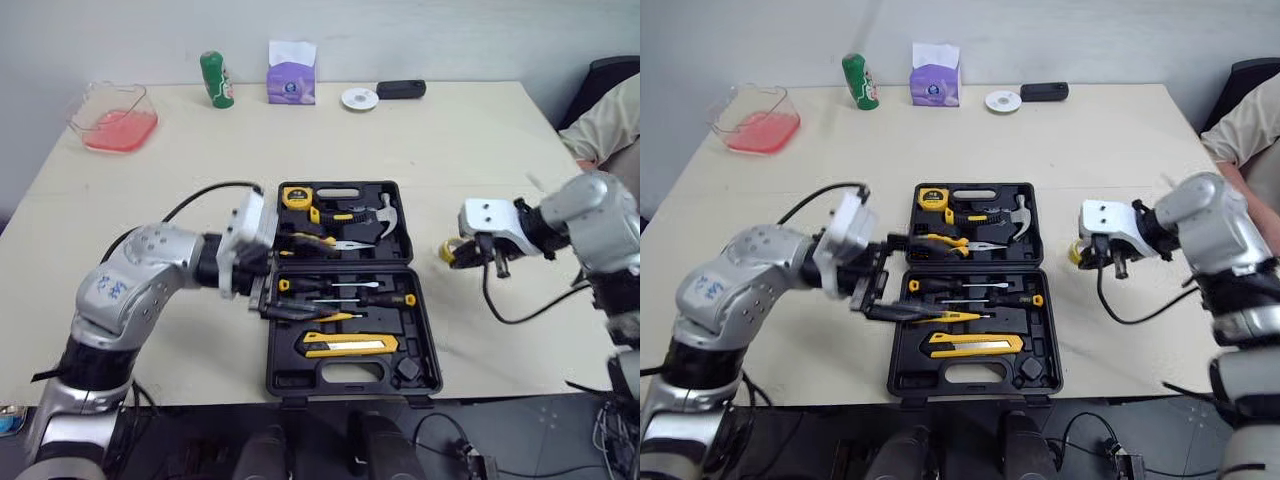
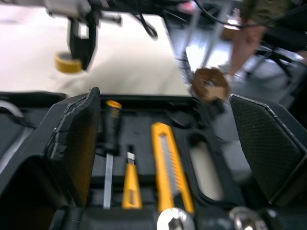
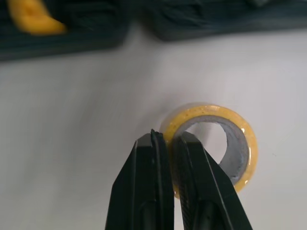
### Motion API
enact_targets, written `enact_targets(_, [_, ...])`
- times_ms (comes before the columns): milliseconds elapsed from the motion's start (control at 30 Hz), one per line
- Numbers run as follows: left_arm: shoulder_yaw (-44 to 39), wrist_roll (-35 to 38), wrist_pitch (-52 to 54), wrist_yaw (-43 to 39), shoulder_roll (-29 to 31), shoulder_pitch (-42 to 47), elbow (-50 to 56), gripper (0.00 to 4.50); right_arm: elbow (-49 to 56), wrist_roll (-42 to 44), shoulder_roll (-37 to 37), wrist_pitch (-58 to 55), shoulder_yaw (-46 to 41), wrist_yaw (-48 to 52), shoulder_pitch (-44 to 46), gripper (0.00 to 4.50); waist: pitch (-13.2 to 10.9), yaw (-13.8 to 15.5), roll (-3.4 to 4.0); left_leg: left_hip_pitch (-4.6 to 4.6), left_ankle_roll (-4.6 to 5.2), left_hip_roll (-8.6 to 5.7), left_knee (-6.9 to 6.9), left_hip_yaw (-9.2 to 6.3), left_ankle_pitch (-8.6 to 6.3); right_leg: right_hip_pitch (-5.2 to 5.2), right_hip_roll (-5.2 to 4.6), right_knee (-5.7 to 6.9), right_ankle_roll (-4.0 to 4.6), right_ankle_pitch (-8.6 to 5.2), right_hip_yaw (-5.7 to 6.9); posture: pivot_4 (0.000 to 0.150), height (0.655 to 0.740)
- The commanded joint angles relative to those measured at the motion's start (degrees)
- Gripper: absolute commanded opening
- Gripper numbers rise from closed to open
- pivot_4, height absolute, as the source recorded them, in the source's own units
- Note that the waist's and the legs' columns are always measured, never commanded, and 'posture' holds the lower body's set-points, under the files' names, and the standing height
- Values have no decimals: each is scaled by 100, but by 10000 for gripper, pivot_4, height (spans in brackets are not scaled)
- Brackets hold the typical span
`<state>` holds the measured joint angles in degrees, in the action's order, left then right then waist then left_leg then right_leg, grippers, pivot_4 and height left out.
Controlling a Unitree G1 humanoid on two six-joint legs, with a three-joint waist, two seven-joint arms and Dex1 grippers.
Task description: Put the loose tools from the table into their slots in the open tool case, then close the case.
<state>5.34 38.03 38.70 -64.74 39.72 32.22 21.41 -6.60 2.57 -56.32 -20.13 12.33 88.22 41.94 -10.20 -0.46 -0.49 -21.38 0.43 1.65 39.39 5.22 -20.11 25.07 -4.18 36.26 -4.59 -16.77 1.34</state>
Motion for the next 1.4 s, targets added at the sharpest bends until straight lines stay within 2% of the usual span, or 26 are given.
enact_targets(33, [128, -47, -202, -323, 193, -76, 324, 45000, 2818, 1538, -228, -1790, -808, -75, -953, 344, 0, 5, -1, 6, -3, 2, 12, 3, -2, 0, 2, 16, 0, 0, -6, 1500, 7400])
enact_targets(133, [317, -166, -375, -552, 267, -166, 330, 45000, 3977, 1994, -199, -2303, -1036, -610, -1658, 344, -1, 24, -2, 40, -5, 1, 31, 0, -3, -33, 2, 17, 7, -4, -9, 1500, 7400])
enact_targets(300, [552, -365, -615, -750, 260, -191, 275, 45000, 4859, 1987, -172, -2537, -760, -1408, -2628, 344, -1, 62, -12, 73, 9, -6, 31, -4, -11, -72, -5, 12, 12, -7, -10, 1500, 7400])
enact_targets(567, [615, -397, -634, -762, 189, -152, 228, 45000, 4759, 1488, -457, -2098, -313, -1959, -3320, 344, 0, 39, -18, 69, 16, -6, 31, 6, -14, -65, 1, 5, 10, -6, -18, 1500, 7400])
enact_targets(900, [580, -401, -585, -668, 110, -116, 214, 45000, 4682, 1712, -661, -1940, -536, -1988, -3417, 344, 5, 41, -33, 72, 16, -3, 33, 5, -15, -68, 7, 4, 10, -6, -20, 1500, 7400])
enact_targets(933, [571, -402, -586, -665, 108, -108, 202, 45000, 4748, 1840, -733, -2004, -659, -1918, -3446, 9469, 5, 45, -33, 72, 16, -3, 33, 5, -15, -68, 7, 4, 10, -6, -20, 1500, 7400])
enact_targets(1033, [556, -399, -591, -653, 106, -104, 195, 45000, 4941, 2222, -877, -2191, -1051, -1869, -3511, 21640, 5, 46, -34, 71, 17, -3, 32, 5, -15, -68, 6, 4, 10, -6, -20, 1500, 7400])
enact_targets(1167, [542, -382, -591, -643, 106, -110, 204, 45000, 5133, 2777, -895, -2466, -1577, -1906, -3525, 41207, 4, 46, -34, 71, 17, 0, 31, 4, -15, -68, 6, 3, 10, -6, -20, 1500, 7400])
enact_targets(1233, [544, -379, -587, -636, 96, -95, 196, 45000, 5144, 3062, -797, -2567, -1762, -1976, -3489, 41207, 4, 45, -35, 71, 17, 0, 31, 3, -15, -68, 7, 4, 10, -6, -19, 1500, 7400])
enact_targets(1367, [531, -353, -573, -631, 75, -91, 169, 45000, 4900, 3080, -403, -2001, -1812, -2097, -3625, 41207, 4, 45, -36, 71, 17, 1, 30, 3, -15, -68, 7, 2, 10, -6, -19, 1500, 7400])
enact_targets(1400, [536, -332, -553, -627, 61, -93, 177, 45000, 4707, 3075, -49, -1731, -1830, -2225, -3737, 41207, 4, 45, -36, 70, 17, -1, 30, 4, -15, -67, 7, 2, 10, -6, -20, 1500, 7400])
